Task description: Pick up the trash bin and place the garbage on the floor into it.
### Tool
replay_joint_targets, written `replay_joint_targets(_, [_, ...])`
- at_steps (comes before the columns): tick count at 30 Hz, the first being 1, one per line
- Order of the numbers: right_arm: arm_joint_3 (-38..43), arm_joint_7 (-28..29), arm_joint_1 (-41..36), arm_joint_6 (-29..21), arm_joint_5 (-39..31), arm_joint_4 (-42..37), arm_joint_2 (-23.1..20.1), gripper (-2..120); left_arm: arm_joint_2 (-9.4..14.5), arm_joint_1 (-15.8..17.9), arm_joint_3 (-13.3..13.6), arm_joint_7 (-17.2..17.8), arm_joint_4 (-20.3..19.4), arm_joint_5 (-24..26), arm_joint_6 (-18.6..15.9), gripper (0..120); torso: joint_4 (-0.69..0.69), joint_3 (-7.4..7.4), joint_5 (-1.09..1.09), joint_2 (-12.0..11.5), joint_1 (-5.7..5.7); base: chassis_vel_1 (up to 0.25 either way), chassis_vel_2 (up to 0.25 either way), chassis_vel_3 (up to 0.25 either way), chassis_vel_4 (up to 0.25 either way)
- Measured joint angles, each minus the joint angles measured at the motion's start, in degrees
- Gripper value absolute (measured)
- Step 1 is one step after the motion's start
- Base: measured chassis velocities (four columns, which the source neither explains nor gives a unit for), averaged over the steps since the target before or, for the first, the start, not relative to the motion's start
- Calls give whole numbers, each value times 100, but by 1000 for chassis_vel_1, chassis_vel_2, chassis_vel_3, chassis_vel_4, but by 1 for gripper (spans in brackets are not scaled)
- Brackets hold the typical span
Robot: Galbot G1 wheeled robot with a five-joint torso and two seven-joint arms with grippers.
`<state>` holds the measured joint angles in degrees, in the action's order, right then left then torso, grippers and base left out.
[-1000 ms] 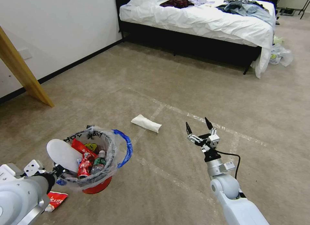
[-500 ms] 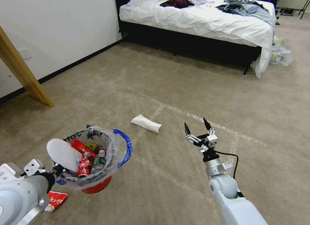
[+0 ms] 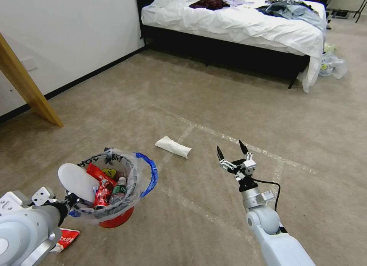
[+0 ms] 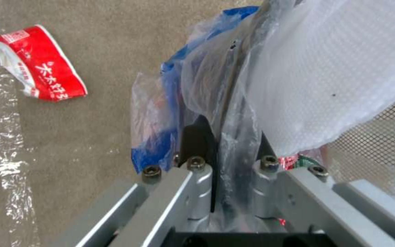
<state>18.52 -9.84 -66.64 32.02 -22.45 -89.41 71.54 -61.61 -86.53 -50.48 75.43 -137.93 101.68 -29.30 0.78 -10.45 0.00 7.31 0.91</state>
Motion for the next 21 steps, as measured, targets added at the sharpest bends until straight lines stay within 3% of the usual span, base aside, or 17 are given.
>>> replay_joint_targets(21, [-147,-64,161,24,-78,183,17,100,37,90,42,-2,113,15,11,4,-1,0,1,0,0,-95,88,87,-96])
